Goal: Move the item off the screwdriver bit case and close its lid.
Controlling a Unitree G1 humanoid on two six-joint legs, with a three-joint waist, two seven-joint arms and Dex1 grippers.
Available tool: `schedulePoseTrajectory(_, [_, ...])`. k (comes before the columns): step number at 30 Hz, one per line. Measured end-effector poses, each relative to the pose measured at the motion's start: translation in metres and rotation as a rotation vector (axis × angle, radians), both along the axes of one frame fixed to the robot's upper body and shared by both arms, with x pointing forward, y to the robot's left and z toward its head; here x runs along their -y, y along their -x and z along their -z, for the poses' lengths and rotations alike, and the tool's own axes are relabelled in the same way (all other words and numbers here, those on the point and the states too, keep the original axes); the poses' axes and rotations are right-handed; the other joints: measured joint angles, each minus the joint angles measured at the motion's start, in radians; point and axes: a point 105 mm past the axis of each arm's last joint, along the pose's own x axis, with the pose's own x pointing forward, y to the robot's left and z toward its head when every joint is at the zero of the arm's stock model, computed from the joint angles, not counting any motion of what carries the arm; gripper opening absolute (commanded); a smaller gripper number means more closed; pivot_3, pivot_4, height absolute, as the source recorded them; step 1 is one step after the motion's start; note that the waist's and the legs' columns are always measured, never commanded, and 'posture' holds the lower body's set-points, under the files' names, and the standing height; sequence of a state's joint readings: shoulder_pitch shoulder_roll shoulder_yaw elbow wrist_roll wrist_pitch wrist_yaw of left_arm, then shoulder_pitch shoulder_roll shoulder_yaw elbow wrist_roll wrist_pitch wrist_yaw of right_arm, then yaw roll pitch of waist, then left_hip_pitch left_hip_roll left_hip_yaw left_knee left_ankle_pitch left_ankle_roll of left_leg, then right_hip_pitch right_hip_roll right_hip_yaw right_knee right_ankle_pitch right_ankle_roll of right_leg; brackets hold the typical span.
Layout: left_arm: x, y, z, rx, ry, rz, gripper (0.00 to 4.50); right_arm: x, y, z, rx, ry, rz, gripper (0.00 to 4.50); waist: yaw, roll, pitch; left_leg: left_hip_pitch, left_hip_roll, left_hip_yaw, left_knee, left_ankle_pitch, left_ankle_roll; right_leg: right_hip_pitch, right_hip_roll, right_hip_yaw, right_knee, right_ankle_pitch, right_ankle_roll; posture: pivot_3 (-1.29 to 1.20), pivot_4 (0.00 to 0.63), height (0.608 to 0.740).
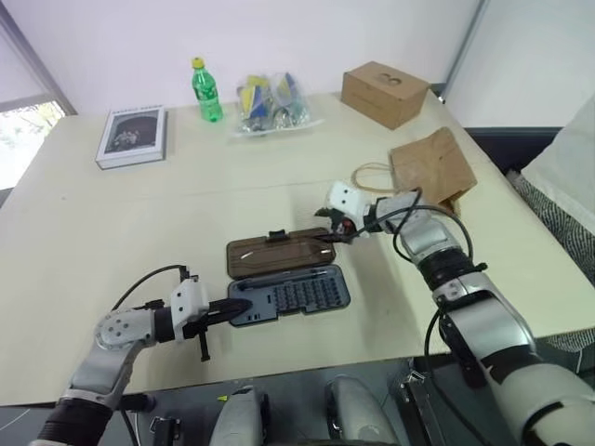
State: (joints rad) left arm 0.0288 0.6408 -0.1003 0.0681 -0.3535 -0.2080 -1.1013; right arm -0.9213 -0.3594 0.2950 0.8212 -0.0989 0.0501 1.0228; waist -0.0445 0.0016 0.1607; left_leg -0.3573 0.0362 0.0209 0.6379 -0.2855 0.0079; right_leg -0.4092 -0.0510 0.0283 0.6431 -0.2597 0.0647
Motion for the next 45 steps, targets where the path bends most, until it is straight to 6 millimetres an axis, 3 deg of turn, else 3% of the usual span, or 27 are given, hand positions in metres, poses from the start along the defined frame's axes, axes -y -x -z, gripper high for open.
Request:
schedulePoseTrajectory(7, [0.000, -0.001, 0.000, 0.002, 0.001, -0.001, 0.00, 0.001, -0.007, 0.001, 0.014, 0.006, 0.011, 2.90, 0.000, 0.000, 0.000, 0.001, 0.000, 0.000, -0.003, 0.000, 0.000, 0.000, -0.001, 0.001, -0.002, 0.000, 0.000, 0.00, 0.150, 0.740])
schedulePoseTrajectory(10, [0.000, -0.002, -0.001, 0.003, 0.000, -0.002, 0.00, 0.000, -0.006, 0.001, 0.016, 0.005, -0.002, 2.03, 0.000, 0.000, 0.000, 0.001, 0.000, 0.000, -0.005, 0.000, 0.000, 0.000, -0.001, 0.000, -0.004, 0.000, 0.000, 0.00, 0.150, 0.740])
schedulePoseTrajectory(14, [-0.001, -0.004, -0.001, 0.003, -0.001, -0.006, 0.00, -0.005, -0.001, 0.003, 0.012, 0.020, -0.055, 0.15, 0.000, 0.000, 0.000, 0.001, 0.000, 0.000, -0.006, 0.000, 0.000, 0.000, -0.001, 0.000, -0.004, 0.000, 0.000, 0.00, 0.150, 0.740])
schedulePoseTrajectory(15, [-0.002, -0.004, 0.000, 0.001, -0.002, -0.012, 0.00, -0.004, 0.000, -0.001, 0.027, 0.032, -0.080, 0.07, 0.000, 0.000, -0.001, 0.001, 0.000, 0.000, -0.006, 0.000, 0.000, 0.001, -0.002, 0.000, -0.004, 0.000, 0.000, 0.00, 0.150, 0.740])
schedulePoseTrajectory(26, [-0.002, -0.005, 0.000, -0.001, -0.002, -0.016, 0.00, -0.001, 0.006, -0.003, 0.119, 0.094, -0.133, 0.07, 0.001, 0.001, -0.005, 0.001, 0.002, 0.000, -0.010, 0.000, 0.000, 0.000, -0.002, -0.002, -0.007, -0.001, -0.003, 0.00, 0.150, 0.740])
schedulePoseTrajectory(38, [0.000, -0.006, -0.001, 0.004, 0.002, -0.015, 0.00, 0.003, 0.024, -0.022, 0.532, 0.197, -0.206, 0.07, 0.002, 0.001, -0.005, -0.001, 0.002, 0.002, -0.011, 0.000, 0.000, 0.000, -0.006, -0.005, -0.009, -0.001, -0.003, 0.00, 0.150, 0.740])
schedulePoseTrajectory(45, [-0.001, -0.007, -0.001, 0.007, 0.001, -0.016, 0.00, 0.006, 0.050, -0.039, 0.724, 0.173, -0.181, 0.07, 0.005, 0.001, -0.005, -0.002, 0.002, 0.002, -0.011, 0.000, 0.000, 0.000, -0.006, -0.005, -0.010, -0.001, -0.003, 0.00, 0.150, 0.740])
